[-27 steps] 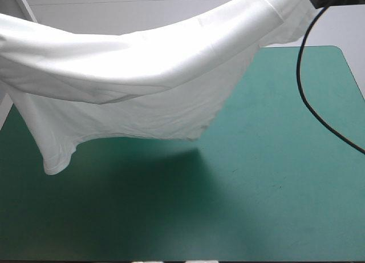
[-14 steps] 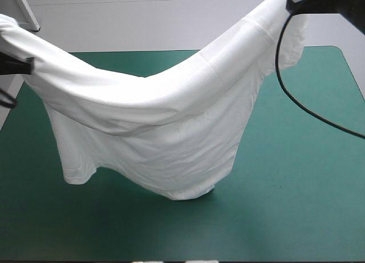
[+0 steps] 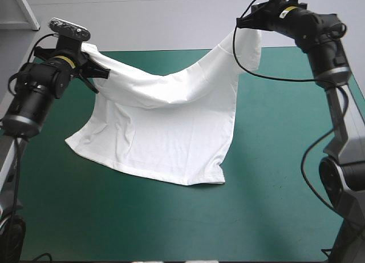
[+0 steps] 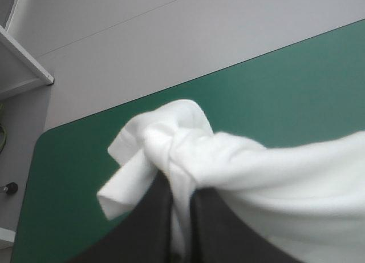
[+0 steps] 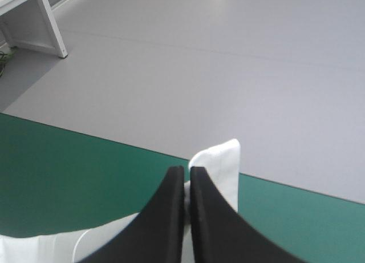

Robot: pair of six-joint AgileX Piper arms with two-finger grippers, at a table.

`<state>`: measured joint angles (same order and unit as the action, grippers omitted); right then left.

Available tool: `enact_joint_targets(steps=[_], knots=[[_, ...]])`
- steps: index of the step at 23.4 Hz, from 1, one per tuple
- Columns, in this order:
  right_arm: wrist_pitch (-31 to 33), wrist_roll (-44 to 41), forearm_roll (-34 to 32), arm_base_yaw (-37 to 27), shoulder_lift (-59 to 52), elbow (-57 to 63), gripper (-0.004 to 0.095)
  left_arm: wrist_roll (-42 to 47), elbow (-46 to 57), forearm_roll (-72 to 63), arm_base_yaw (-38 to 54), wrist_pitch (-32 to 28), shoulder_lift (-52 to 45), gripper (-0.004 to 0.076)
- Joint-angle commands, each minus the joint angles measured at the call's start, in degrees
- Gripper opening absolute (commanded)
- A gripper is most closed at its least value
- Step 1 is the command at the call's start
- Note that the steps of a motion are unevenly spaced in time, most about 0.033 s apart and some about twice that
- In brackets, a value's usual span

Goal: Fold the cloth

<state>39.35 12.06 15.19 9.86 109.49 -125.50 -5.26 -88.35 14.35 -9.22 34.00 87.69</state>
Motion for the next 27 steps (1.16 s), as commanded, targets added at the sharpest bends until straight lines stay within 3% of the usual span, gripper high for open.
enact_joint_targets(steps=[1,5,8,10,12,13,14,15,17,19,20,21,22,23,27], knots=[[-6.8,0.8,4.0,-0.3,2.1,-1.2,-0.0016,2.0,-0.8,2.2,0.1,-9.7,3.3,0.0019],[-6.9,1.8,6.9,-0.3,6.8,-1.2,0.0047,1.9,-0.8,2.4,0.1,-13.9,9.4,0.0022],[-6.6,3.3,8.4,-0.3,8.5,-1.2,0.0296,2.1,-0.8,2.4,0.1,-17.4,12.8,0.0096],[-6.8,3.6,9.0,-0.3,8.9,-1.2,0.0513,2.1,-0.8,2.4,0.1,-19.8,14.3,0.0199],[-7.0,3.2,8.9,-0.3,9.3,-1.2,0.0705,2.3,-0.8,2.3,0.1,-22.8,15.3,0.036],[-7.0,3.2,8.9,-0.3,9.4,-1.2,0.0752,2.3,-0.8,2.3,0.1,-23.9,15.4,0.0433],[-6.7,3.2,8.8,-0.3,9.4,-1.3,0.0786,2.8,-0.8,2.3,0.1,-25.6,15.6,0.0595],[-6.0,2.9,8.8,-0.3,9.3,-1.3,0.0783,2.8,-0.8,3.1,0.1,-25.7,15.6,0.0627],[-1.2,2.7,8.6,-0.5,7.8,-1.4,0.0767,2.8,-3.6,3.5,0.1,-20.4,14.3,0.0627],[7.0,2.7,7.1,-0.5,5.2,-1.4,0.0768,2.7,-8.6,3.5,0.1,-11.1,11.2,0.0608],[13.5,2.7,6.9,-0.5,3.0,-1.4,0.0765,1.9,-12.4,3.5,0.1,-3.1,8.6,0.06],[16.6,2.2,6.9,-0.5,1.9,-1.4,0.0765,1.9,-13.8,3.5,0.1,0.3,7.5,0.0597],[22.5,1.0,7.1,-0.3,0.1,-1.4,0.0765,1.0,-16.5,3.2,0.1,8.9,4.9,0.0591],[27.3,0.4,7.2,-0.3,-1.2,-1.3,0.0762,0.0,-17.7,3.2,0.1,13.7,2.8,0.0579],[28.3,-1.7,7.6,1.0,-9.1,8.2,0.0683,-1.8,-17.6,2.8,0.1,28.1,-4.8,0.0525]])
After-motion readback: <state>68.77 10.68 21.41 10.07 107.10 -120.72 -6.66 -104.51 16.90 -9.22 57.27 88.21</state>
